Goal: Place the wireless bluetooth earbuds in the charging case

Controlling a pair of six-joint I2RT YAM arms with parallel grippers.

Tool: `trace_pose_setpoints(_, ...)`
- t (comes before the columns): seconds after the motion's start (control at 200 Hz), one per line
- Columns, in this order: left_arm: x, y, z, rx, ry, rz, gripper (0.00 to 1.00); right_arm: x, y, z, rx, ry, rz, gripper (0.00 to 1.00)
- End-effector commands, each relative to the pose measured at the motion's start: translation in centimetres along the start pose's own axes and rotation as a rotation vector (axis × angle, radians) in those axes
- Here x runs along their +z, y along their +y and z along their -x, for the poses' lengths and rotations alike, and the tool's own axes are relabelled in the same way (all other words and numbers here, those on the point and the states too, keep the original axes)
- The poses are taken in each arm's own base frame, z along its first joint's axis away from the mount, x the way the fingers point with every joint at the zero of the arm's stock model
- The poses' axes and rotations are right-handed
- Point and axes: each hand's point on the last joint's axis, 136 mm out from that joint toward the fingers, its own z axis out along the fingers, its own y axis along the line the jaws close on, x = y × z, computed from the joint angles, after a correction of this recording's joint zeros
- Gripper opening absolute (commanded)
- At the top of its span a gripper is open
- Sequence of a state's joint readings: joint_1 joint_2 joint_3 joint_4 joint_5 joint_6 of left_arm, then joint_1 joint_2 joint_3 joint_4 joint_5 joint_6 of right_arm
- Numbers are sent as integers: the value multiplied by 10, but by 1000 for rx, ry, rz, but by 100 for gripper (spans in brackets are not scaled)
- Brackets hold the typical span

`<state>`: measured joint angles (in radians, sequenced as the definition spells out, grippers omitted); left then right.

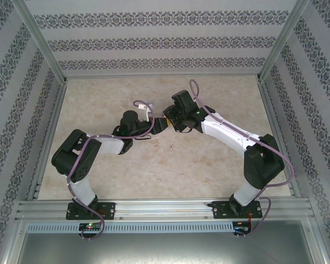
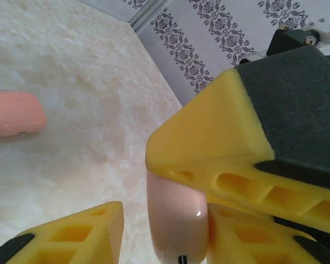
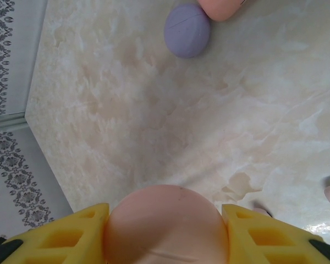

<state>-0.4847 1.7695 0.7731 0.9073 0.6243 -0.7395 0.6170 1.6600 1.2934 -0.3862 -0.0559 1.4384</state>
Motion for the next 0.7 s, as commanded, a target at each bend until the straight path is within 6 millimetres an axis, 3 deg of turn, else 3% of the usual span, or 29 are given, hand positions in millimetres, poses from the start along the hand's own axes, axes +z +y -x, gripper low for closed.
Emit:
trace_pose_setpoints(0.0,6,-13,15,40,-48,-41,38,2,3,3,16,8,17,42)
trace_pose_setpoints(0.41,8,-15,16,35,-60,-44,9,-3,7,6,20,-3,42,44)
trace_pose_setpoints(0.56,6,-15,15,35,-51,-34,0,-19,21,21,-17,-46,92,63)
trace_pose_setpoints(0.694,3,-13,11,47,-19,-16,0,-43,23,39,-84,-122,122,78)
